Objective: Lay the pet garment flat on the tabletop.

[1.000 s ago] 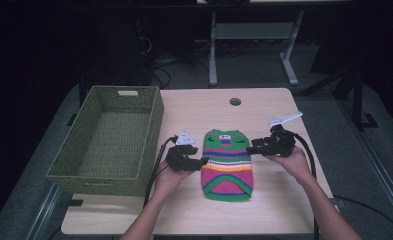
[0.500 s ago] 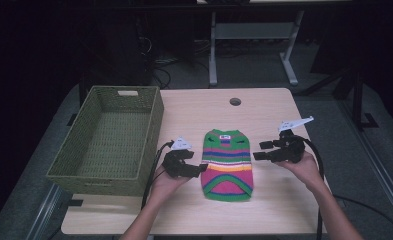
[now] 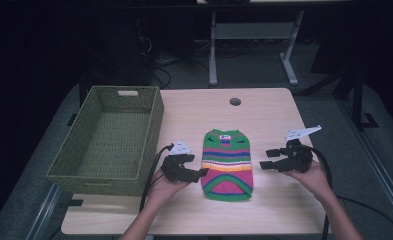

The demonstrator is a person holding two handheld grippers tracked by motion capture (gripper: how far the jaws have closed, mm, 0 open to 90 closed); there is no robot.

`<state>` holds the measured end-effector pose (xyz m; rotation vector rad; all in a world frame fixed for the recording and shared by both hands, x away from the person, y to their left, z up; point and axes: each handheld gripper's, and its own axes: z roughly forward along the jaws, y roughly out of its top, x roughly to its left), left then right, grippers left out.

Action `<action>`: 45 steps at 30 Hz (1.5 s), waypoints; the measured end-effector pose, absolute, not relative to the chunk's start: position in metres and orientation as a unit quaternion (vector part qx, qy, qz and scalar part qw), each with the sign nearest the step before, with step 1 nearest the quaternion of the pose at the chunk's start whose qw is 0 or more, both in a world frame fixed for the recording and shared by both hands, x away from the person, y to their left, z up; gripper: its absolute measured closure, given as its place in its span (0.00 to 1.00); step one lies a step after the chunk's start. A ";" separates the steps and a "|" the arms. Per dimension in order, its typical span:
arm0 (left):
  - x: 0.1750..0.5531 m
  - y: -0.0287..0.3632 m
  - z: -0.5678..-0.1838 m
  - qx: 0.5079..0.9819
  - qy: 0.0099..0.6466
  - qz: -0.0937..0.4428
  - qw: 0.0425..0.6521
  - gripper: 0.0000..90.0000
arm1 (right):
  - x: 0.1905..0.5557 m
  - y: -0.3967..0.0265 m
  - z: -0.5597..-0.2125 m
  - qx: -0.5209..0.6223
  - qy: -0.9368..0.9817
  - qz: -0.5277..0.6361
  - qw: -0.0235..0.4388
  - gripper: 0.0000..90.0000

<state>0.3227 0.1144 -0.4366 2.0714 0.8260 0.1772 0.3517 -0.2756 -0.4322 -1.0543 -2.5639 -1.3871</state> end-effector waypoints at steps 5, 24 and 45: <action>0.318 0.117 -0.438 0.830 0.341 0.064 0.436 0.26 | 0.346 -0.281 -0.436 -0.346 -0.824 -0.448 0.023 0.32; 0.305 0.133 -0.441 0.826 0.348 0.056 0.441 0.24 | 0.317 -0.297 -0.441 -0.354 -0.820 -0.450 0.012 0.32; 0.279 0.146 -0.450 0.824 0.347 0.054 0.445 0.23 | 0.276 -0.314 -0.462 -0.381 -0.801 -0.461 -0.008 0.31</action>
